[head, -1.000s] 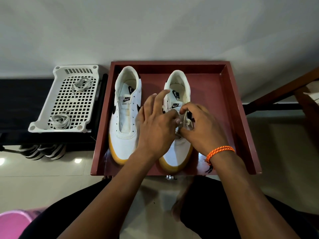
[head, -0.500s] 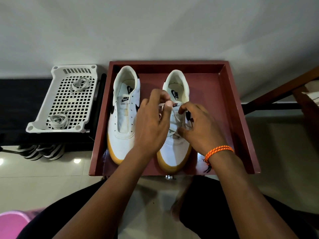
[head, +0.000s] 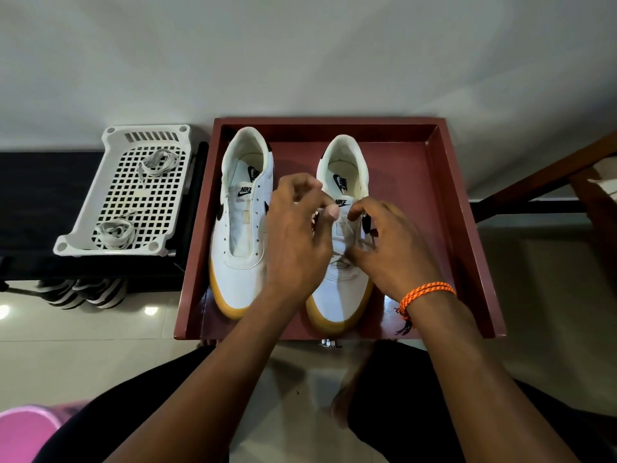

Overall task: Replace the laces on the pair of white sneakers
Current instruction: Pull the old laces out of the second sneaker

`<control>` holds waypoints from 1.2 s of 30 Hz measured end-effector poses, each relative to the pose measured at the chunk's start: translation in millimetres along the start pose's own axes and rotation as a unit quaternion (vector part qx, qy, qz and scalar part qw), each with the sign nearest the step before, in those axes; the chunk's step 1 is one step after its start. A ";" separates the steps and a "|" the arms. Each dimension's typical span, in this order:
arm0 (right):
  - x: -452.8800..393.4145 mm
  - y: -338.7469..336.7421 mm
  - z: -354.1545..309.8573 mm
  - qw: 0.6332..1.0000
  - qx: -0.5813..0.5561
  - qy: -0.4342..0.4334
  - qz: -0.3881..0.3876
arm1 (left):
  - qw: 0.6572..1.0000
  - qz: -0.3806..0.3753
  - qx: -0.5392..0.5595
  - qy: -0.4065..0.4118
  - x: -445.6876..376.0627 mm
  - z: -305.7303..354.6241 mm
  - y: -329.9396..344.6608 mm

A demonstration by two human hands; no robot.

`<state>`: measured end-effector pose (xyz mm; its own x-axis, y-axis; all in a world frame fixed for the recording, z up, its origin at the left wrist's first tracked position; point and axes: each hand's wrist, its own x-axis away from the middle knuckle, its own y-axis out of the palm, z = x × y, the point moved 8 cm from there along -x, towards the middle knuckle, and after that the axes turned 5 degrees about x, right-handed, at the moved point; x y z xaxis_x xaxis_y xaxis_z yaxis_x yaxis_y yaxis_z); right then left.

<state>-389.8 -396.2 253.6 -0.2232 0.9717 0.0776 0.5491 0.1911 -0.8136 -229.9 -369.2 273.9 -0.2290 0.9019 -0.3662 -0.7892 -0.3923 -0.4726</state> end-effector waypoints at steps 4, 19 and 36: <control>1.0 -0.9 0.5 1.000 -0.001 0.009 -0.003 | 0.959 0.005 0.250 -0.132 -3.8 -9.9 -6.5; 1.7 0.9 -0.9 1.000 -0.015 0.005 -0.022 | 0.924 0.014 0.250 -0.288 -4.9 -43.2 -7.4; -9.6 -38.4 -8.5 0.843 -0.535 0.057 -0.003 | 0.975 -0.038 0.112 -0.186 -12.1 -43.6 -4.9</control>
<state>-401.9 -411.7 288.9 -0.1839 0.9653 0.1854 0.9737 0.1530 0.1688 -198.5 -386.1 245.7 -0.3226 0.9465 -0.0006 -0.9071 -0.3093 -0.2855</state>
